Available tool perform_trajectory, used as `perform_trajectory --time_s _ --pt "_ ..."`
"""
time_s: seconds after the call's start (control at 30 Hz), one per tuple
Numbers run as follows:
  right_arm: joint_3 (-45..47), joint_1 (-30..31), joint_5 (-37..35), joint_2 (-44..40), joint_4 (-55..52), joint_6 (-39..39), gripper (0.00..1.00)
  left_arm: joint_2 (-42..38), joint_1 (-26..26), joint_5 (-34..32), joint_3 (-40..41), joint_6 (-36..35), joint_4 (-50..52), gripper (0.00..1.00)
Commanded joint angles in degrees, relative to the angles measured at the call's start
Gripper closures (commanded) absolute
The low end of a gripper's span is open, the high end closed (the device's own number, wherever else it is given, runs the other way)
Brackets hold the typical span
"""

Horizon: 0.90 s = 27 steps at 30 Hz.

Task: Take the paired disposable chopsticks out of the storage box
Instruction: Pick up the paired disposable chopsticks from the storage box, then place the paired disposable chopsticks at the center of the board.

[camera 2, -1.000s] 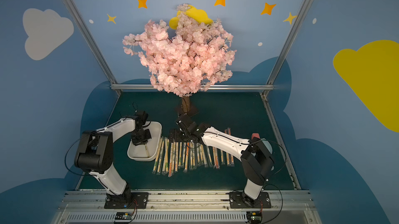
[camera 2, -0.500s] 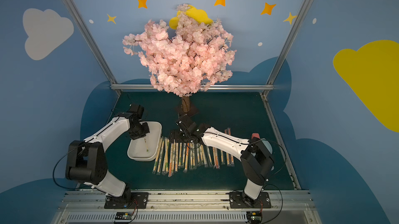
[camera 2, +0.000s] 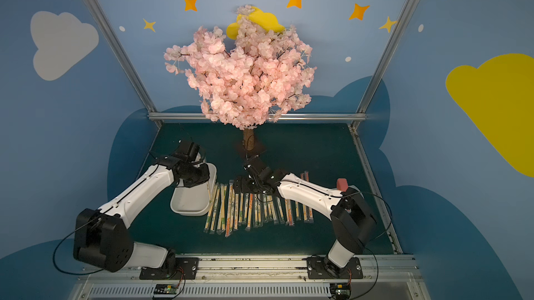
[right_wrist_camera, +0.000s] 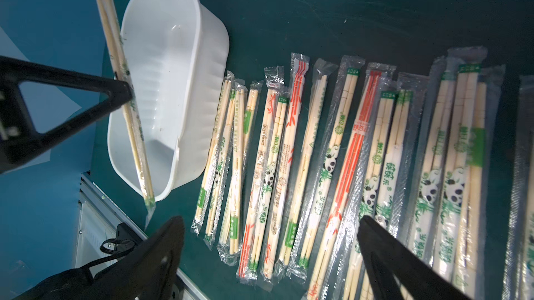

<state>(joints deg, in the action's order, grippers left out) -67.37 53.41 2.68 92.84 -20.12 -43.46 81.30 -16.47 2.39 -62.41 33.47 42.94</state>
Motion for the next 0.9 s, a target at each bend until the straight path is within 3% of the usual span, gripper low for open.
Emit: perform_trajectory --time_s 0.0,0.27,0.53,0.87 --pt "2.09 -0.58 -0.91 -3.35 0.51 -0.39 0.03 -0.24 -3.95 0.91 0.8 3.95 -2.95 0.97" --pt "8.96 -2.53 -1.51 -9.12 0.43 -2.46 0.03 4.71 -14.83 0.05 0.25 9.55 -10.02 0.97" --pt "16.31 -7.1 -7.8 -19.65 -1.84 -1.7 0.03 15.63 -23.36 1.51 -6.5 13.32 -16.63 0.97" --pt "21.07 -20.17 -4.68 -30.32 -9.47 -0.42 0.03 31.45 -29.57 6.97 -19.6 18.22 -22.97 0.97"
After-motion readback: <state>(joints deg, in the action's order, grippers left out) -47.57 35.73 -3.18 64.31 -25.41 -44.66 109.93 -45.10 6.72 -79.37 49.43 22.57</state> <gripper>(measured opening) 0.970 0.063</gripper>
